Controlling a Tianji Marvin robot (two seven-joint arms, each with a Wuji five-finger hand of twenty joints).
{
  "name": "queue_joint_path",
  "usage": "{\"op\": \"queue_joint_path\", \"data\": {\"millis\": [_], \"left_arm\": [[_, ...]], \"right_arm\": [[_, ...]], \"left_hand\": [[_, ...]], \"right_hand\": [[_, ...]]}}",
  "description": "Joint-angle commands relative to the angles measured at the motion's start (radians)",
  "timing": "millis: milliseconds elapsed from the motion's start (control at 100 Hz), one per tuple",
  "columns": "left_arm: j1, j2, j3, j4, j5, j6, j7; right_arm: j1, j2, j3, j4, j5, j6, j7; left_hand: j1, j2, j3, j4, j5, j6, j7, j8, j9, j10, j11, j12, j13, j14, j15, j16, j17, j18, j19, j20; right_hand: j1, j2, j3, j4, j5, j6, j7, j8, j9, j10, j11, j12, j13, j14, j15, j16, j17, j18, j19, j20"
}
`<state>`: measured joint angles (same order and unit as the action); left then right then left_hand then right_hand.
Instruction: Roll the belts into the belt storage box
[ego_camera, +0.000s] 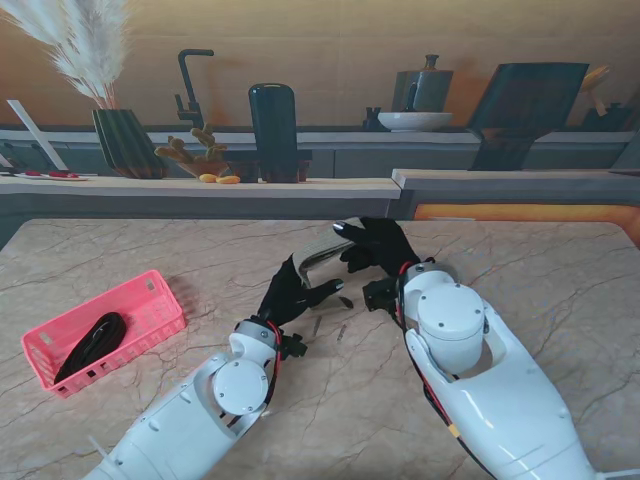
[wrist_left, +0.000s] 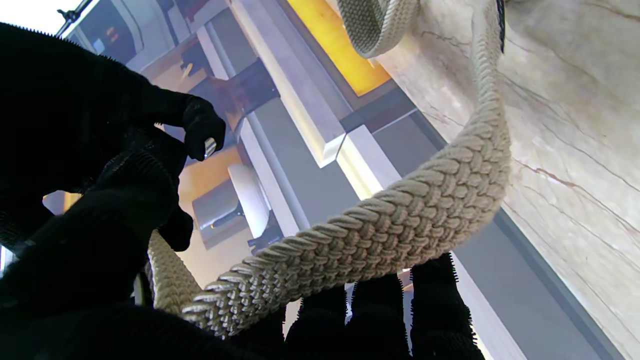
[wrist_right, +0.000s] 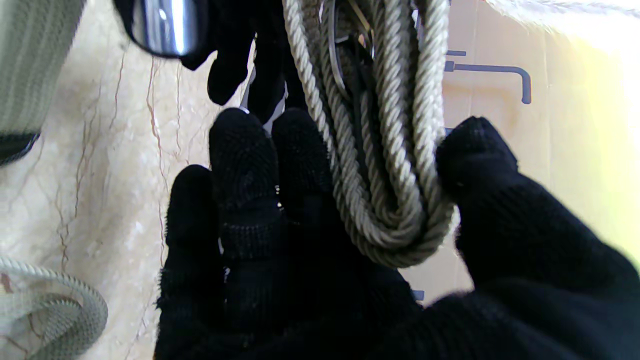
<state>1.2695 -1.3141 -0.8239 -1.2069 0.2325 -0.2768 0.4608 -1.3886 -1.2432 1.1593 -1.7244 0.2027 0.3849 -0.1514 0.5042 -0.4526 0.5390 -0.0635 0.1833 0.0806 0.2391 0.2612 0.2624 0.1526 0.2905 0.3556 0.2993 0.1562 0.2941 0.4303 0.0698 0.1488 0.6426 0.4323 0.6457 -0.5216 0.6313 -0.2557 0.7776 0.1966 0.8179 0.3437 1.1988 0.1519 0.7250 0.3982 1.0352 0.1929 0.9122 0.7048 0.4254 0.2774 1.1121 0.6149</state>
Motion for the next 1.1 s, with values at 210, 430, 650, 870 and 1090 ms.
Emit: {"op": "queue_joint_path", "data": {"millis": [210, 430, 650, 870, 1090], "left_arm": [[0.008, -0.034, 0.0, -0.007, -0.03, -0.003, 0.046], [0.016, -0.04, -0.007, -0.018, -0.039, -0.021, 0.068], [0.025, -0.041, -0.015, -0.032, -0.051, -0.044, 0.071], [0.035, -0.037, -0.021, -0.045, -0.057, -0.075, 0.062], [0.048, -0.038, -0.025, -0.064, -0.054, -0.078, 0.076]], "right_arm": [[-0.005, -0.038, -0.023, 0.021, 0.097, 0.03, -0.034], [0.003, -0.048, -0.033, 0.048, 0.127, 0.061, -0.044], [0.011, -0.047, -0.033, 0.072, 0.173, 0.099, -0.007], [0.031, -0.047, -0.045, 0.105, 0.203, 0.133, 0.031], [0.046, -0.053, -0.049, 0.125, 0.281, 0.159, 0.056]], "left_hand": [[-0.077, 0.04, -0.02, -0.018, -0.049, -0.018, -0.177, -0.034, -0.063, -0.025, 0.018, -0.027, -0.041, -0.058, 0.001, -0.042, -0.022, -0.094, 0.011, -0.065], [-0.112, 0.037, -0.022, -0.036, -0.054, -0.041, -0.256, -0.021, -0.067, -0.031, -0.019, -0.055, -0.058, -0.067, -0.005, -0.06, -0.032, -0.116, 0.007, -0.088], [-0.168, 0.017, 0.024, -0.064, -0.049, -0.056, -0.261, -0.07, -0.064, -0.032, -0.018, -0.07, -0.058, -0.072, -0.008, -0.089, -0.03, -0.126, -0.005, -0.101], [-0.184, 0.004, 0.017, -0.064, -0.048, -0.077, -0.257, -0.07, -0.061, -0.036, -0.016, -0.069, -0.049, -0.075, -0.015, -0.094, -0.031, -0.123, -0.014, -0.106], [-0.083, 0.025, 0.014, -0.025, -0.05, -0.045, -0.19, 0.078, 0.034, -0.08, 0.057, -0.054, 0.019, -0.091, 0.004, -0.098, 0.008, -0.104, 0.021, -0.09]], "right_hand": [[0.16, 0.089, 0.15, 0.047, 0.029, -0.302, 0.176, 0.026, 0.012, -0.019, 0.009, 0.008, -0.016, -0.032, 0.015, 0.012, 0.003, -0.029, 0.025, 0.031], [0.167, 0.085, 0.167, 0.047, 0.026, -0.287, 0.178, 0.029, -0.003, -0.002, 0.031, 0.019, -0.027, -0.016, 0.038, 0.022, -0.005, -0.022, 0.028, 0.037], [0.166, 0.086, 0.177, 0.044, 0.021, -0.281, 0.176, 0.032, -0.02, 0.012, 0.062, 0.037, -0.043, -0.004, 0.08, 0.042, -0.019, -0.016, 0.025, 0.041], [0.165, 0.093, 0.173, 0.043, 0.019, -0.267, 0.172, 0.035, -0.026, 0.021, 0.083, 0.048, -0.046, 0.001, 0.106, 0.055, -0.021, -0.016, 0.028, 0.047], [0.166, 0.107, 0.163, 0.043, 0.009, -0.253, 0.165, 0.037, -0.035, 0.027, 0.1, 0.058, -0.054, 0.004, 0.124, 0.064, -0.027, -0.016, 0.031, 0.053]]}}
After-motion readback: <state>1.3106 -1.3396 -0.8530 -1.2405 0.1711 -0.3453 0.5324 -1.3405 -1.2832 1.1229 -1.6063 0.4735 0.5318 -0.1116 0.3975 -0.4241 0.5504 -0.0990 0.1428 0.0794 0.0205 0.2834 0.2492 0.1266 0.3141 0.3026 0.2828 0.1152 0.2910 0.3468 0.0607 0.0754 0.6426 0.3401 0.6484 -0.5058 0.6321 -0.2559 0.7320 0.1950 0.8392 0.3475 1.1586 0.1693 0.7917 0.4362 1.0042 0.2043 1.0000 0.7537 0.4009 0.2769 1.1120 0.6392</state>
